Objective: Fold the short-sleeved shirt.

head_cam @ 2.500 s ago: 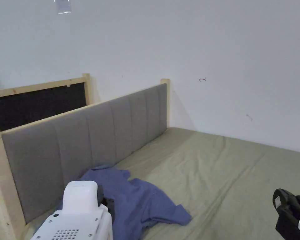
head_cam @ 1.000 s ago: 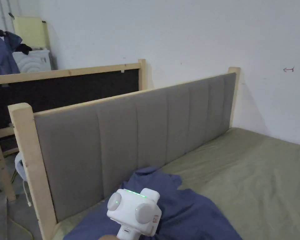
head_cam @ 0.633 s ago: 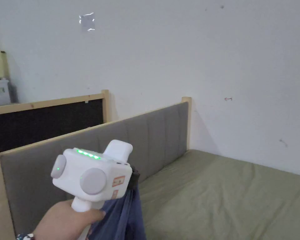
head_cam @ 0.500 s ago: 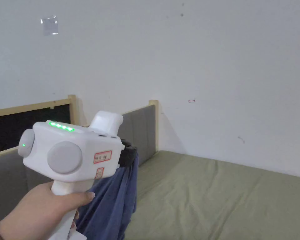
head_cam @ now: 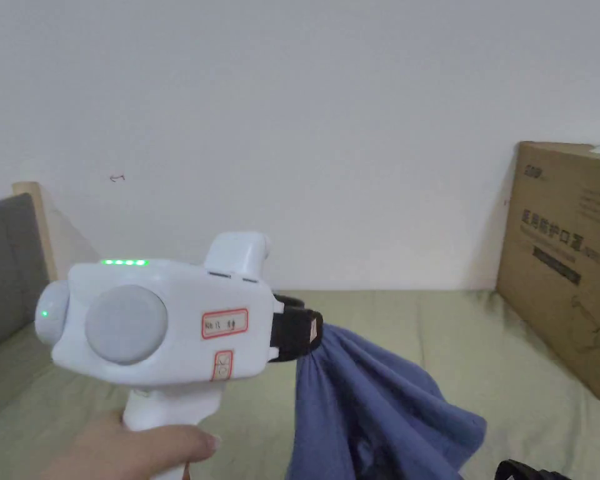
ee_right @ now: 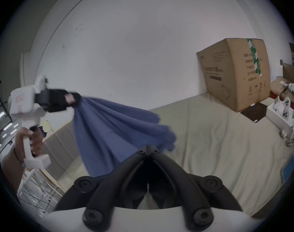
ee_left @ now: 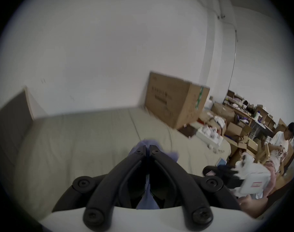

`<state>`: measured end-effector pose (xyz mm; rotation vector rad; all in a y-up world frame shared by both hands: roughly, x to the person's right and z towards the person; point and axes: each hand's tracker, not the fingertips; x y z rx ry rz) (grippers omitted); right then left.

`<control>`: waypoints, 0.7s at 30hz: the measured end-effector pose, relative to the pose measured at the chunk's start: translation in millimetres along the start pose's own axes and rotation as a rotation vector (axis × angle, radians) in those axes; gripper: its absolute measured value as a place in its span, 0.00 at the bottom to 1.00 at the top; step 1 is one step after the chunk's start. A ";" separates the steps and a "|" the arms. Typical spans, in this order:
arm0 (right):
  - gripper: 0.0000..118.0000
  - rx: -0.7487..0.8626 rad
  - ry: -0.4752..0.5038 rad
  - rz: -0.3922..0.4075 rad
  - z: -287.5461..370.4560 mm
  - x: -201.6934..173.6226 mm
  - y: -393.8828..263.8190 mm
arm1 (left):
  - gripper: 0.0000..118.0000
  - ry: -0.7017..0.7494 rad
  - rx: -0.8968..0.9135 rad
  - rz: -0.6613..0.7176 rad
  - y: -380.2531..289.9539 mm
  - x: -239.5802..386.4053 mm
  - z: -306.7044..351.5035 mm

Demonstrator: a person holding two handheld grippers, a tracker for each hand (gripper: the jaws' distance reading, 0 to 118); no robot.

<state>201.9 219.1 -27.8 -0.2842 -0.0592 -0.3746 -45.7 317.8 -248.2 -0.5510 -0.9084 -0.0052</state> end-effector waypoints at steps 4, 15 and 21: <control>0.00 -0.061 -0.069 0.005 -3.8 31.3 -21.5 | 0.01 0.015 -0.312 0.146 -77.7 -17.4 -114.5; 0.00 -0.199 -0.108 -0.023 -26.8 57.9 -69.4 | 0.91 0.152 -0.430 0.642 -173.4 -106.8 -151.0; 0.00 -0.145 -0.070 0.001 -28.3 35.0 -49.5 | 0.90 0.165 -0.205 0.533 -110.8 -111.9 -82.7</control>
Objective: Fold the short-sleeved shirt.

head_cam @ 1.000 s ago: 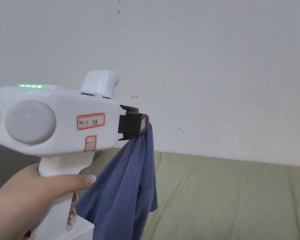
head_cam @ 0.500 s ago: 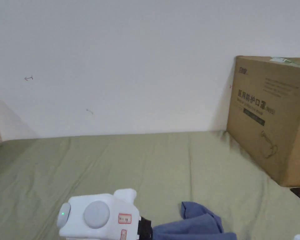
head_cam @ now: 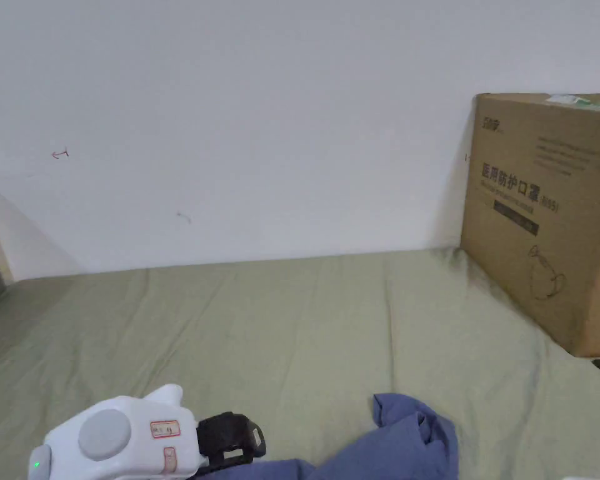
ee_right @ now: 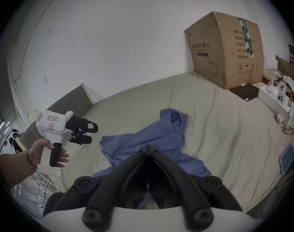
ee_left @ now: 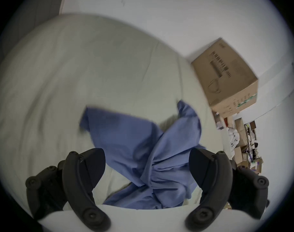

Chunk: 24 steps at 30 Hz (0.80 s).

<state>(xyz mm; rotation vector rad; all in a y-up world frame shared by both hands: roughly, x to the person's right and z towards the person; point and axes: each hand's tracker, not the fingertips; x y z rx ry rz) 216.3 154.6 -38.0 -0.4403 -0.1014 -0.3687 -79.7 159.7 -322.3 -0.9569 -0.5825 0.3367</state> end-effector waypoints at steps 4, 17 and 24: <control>0.00 0.163 0.020 0.075 15.7 -21.6 18.1 | 0.86 -0.064 0.373 -0.209 -23.5 24.6 85.3; 0.00 0.483 -0.125 0.103 57.6 -46.5 11.1 | 0.00 0.234 0.919 -0.335 -167.5 20.5 179.9; 0.00 0.431 -0.109 0.099 55.7 -47.9 10.3 | 0.00 0.046 0.755 -0.214 -124.8 20.6 170.1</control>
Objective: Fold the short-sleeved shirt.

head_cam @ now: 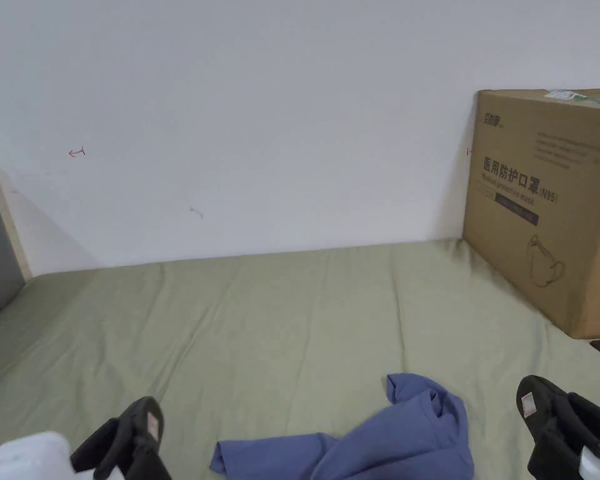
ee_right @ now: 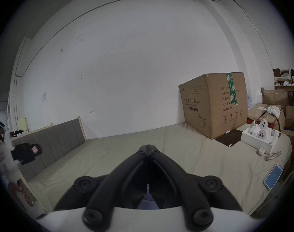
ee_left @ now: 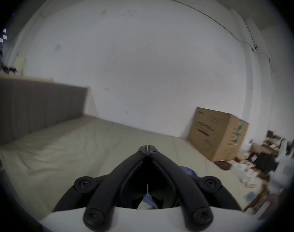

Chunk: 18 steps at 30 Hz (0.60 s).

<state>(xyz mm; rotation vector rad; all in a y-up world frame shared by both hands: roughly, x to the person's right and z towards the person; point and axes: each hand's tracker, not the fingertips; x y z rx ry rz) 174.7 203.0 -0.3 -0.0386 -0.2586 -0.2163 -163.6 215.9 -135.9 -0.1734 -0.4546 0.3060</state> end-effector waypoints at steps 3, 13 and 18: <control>0.00 -0.041 0.033 0.005 -5.5 3.9 1.2 | 0.00 -0.016 -0.375 0.027 22.5 -19.9 -83.9; 0.00 -0.184 0.027 0.000 -38.4 31.0 -28.4 | 0.98 0.151 -0.906 0.027 -69.8 -105.4 -295.8; 0.00 -0.239 -0.005 -0.008 -53.8 43.4 -45.9 | 0.96 0.209 -0.974 -0.135 -123.5 -101.0 -326.3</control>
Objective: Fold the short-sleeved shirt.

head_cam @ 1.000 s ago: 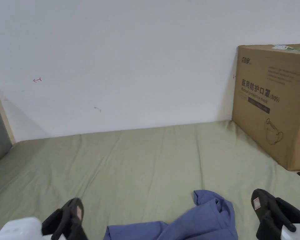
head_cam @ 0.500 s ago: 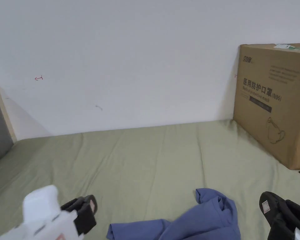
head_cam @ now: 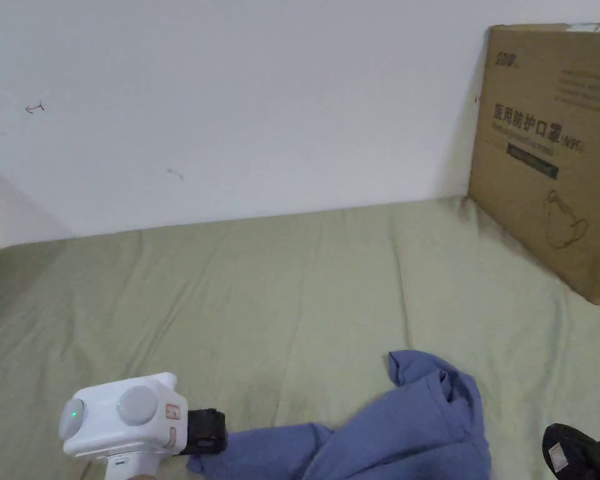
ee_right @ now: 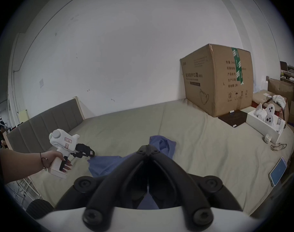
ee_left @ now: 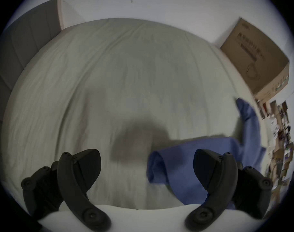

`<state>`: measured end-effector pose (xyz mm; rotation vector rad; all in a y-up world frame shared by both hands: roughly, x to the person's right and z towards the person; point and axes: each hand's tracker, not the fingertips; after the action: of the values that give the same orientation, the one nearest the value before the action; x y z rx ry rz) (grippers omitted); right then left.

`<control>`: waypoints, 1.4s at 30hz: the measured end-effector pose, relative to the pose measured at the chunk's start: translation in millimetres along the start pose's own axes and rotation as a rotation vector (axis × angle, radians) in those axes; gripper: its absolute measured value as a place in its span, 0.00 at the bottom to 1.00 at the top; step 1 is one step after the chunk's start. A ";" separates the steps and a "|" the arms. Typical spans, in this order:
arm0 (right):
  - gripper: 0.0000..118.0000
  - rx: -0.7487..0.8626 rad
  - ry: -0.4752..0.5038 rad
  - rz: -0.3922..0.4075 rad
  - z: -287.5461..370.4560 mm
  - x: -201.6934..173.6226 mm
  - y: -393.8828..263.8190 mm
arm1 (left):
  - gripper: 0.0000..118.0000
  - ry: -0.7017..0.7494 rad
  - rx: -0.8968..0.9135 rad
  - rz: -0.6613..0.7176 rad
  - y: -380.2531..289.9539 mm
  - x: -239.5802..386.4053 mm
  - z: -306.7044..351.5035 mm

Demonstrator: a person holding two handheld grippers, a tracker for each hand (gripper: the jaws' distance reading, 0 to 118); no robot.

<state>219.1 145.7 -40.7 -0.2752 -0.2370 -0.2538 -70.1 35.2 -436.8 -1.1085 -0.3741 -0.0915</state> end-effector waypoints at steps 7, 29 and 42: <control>0.00 -0.015 -0.082 0.023 -13.1 6.2 -7.9 | 0.41 0.160 0.098 -0.230 -31.7 54.0 4.8; 0.61 -0.985 -0.104 -0.002 -367.8 109.6 18.5 | 0.03 -0.189 0.233 0.124 -83.8 -34.8 72.0; 0.02 -0.654 0.074 0.108 -221.3 67.4 115.7 | 0.03 -0.330 0.412 0.239 -71.5 -46.3 165.5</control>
<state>357.8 173.5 -257.3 -0.9221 -0.0585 -0.2287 -172.8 144.5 -326.7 -0.7502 -0.5248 0.3698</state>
